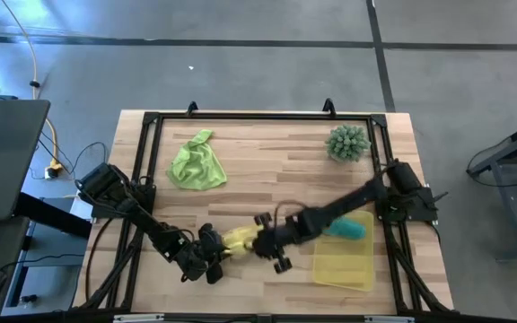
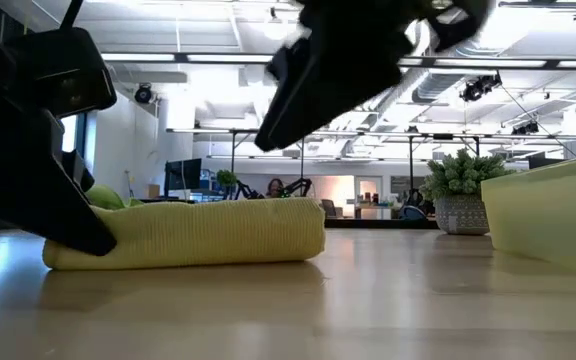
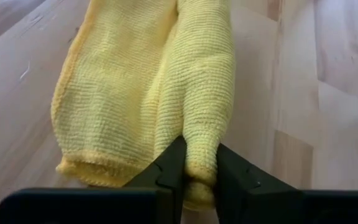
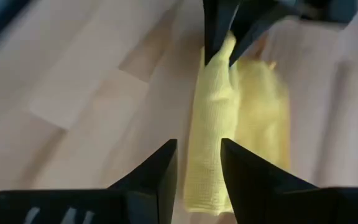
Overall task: Roll microfiber towels into tight, uniform cylinder then place into a basket
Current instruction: Roll the yellow microfiber cloth
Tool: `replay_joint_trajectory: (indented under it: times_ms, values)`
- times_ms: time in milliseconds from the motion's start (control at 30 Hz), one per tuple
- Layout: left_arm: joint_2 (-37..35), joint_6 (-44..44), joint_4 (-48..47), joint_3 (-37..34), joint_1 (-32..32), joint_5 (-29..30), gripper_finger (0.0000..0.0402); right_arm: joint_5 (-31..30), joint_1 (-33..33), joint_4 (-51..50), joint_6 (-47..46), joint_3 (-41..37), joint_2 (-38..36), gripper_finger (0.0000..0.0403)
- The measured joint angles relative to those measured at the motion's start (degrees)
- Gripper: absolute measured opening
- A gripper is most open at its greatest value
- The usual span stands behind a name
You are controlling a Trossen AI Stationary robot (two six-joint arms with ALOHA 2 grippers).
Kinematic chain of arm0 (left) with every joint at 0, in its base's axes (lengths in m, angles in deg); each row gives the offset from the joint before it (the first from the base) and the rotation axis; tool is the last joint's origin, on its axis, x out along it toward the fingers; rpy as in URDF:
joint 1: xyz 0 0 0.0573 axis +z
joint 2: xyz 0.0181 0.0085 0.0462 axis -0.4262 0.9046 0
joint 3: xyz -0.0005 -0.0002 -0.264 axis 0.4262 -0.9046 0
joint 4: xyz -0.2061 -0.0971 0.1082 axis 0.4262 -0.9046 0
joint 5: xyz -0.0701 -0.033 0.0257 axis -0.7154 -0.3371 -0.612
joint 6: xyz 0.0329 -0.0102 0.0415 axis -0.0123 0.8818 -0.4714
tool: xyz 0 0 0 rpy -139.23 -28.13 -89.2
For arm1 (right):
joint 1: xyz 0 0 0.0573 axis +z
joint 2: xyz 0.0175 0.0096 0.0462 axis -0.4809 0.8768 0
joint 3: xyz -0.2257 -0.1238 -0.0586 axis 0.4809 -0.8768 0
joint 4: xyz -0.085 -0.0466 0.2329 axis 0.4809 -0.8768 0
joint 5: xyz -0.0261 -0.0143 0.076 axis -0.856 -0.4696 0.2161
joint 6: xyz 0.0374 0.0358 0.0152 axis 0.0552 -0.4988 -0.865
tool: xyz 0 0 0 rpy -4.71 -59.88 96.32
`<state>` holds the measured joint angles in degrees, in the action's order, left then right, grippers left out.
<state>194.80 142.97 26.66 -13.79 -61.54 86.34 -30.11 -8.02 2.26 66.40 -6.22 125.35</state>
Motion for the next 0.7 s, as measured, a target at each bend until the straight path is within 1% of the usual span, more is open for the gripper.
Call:
replay_joint_trajectory:
  times_ms: [100,167,300,367,467,600,700]
  values:
    - [0.00,0.94,-0.04,-0.03,0.00,0.11,0.0045,-11.77,3.72,-0.03,2.48,0.00,0.98,0.0112]
    - [0.00,1.59,-0.04,-0.07,0.00,0.13,0.0042,-15.87,4.99,0.02,2.42,-0.02,1.66,0.0113]
    - [0.00,5.45,-0.13,-0.09,0.61,0.12,0.0040,-16.07,5.95,0.69,2.26,-0.02,2.84,0.0117]
    - [-0.02,7.23,-0.15,-0.09,0.78,0.03,0.0040,-16.01,6.03,0.47,0.76,-0.02,3.45,0.0123]
    - [-0.11,8.65,-0.19,-0.09,1.27,-0.63,0.0040,-15.77,5.65,0.42,-1.71,-0.02,3.96,0.0141]
    - [-0.11,8.81,-0.19,-0.09,1.38,-0.73,0.0040,-16.10,4.69,0.11,-2.08,-0.02,5.06,0.0168]
    - [-0.11,8.81,-0.19,-0.09,1.38,-0.75,0.0040,-15.69,3.82,0.09,-2.10,-0.02,5.70,0.0180]
